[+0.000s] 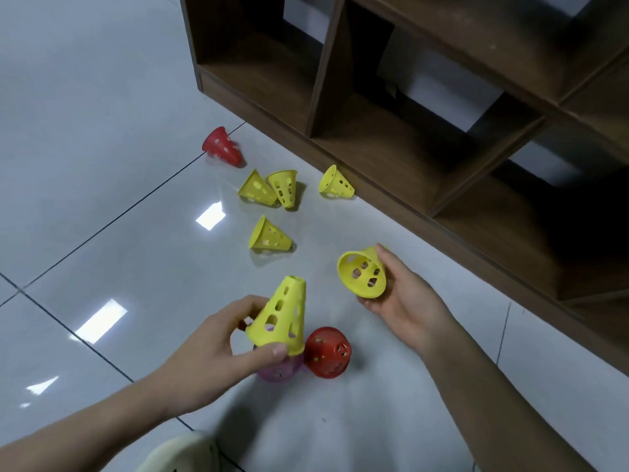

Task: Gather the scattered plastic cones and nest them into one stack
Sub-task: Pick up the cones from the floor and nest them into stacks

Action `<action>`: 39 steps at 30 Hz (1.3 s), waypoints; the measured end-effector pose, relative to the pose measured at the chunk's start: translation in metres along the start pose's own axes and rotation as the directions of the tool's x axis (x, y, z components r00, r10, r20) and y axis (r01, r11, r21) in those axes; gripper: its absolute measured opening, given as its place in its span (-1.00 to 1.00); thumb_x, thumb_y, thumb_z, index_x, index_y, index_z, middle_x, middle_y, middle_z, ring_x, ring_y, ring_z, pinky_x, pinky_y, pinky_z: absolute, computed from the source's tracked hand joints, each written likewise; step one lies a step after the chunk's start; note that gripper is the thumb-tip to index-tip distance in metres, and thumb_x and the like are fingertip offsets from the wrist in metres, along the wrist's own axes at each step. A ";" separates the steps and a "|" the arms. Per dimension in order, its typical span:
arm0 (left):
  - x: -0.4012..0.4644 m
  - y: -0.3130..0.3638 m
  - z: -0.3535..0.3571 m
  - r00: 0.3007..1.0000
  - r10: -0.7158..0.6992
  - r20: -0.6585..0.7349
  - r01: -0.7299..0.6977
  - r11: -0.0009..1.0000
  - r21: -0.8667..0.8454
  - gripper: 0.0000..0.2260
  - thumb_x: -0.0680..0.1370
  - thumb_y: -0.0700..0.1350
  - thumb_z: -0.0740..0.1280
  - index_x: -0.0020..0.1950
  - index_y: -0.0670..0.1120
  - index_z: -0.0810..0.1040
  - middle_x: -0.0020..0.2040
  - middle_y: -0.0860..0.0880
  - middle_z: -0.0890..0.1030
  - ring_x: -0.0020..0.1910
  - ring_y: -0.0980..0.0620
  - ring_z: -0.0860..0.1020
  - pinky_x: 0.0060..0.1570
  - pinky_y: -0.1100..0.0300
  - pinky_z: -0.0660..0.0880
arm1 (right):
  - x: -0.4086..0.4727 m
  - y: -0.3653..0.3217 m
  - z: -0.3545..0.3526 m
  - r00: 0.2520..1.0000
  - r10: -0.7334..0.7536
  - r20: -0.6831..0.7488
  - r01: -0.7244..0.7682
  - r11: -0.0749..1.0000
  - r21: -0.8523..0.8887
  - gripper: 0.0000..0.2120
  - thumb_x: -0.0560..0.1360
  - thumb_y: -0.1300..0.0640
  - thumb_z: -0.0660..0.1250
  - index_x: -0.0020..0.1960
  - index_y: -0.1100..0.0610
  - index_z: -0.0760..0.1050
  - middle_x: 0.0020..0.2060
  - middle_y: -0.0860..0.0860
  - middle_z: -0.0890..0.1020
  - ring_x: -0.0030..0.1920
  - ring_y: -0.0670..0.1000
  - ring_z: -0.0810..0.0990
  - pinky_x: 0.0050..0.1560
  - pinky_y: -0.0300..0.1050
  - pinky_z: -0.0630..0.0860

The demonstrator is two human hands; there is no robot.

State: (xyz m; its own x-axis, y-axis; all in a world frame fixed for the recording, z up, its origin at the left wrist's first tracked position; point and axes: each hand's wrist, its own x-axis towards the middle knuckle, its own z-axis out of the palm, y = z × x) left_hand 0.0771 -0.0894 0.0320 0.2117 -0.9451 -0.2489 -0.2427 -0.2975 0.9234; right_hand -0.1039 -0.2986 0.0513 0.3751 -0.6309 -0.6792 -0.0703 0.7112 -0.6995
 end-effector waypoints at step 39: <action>0.199 -0.057 -0.080 0.926 0.215 0.312 -0.359 0.236 0.903 -0.15 0.32 -0.14 0.44 0.59 -0.07 0.23 0.60 -0.08 0.22 0.48 -0.20 0.32 0.39 -0.09 0.35 | 0.172 -0.048 0.012 0.841 -0.468 0.272 0.456 0.341 -0.822 -0.49 0.54 0.05 0.40 0.45 0.01 0.34 0.35 -0.04 0.44 0.38 -0.04 0.40 0.40 0.00 0.39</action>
State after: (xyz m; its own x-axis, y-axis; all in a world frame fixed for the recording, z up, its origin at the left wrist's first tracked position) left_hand 0.2086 -0.2495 -0.0464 -0.1511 -0.9808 -0.1231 -0.9882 0.1468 0.0434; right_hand -0.0244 -0.4373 -0.0294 0.5997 -0.7791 -0.1827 -0.6129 -0.3003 -0.7309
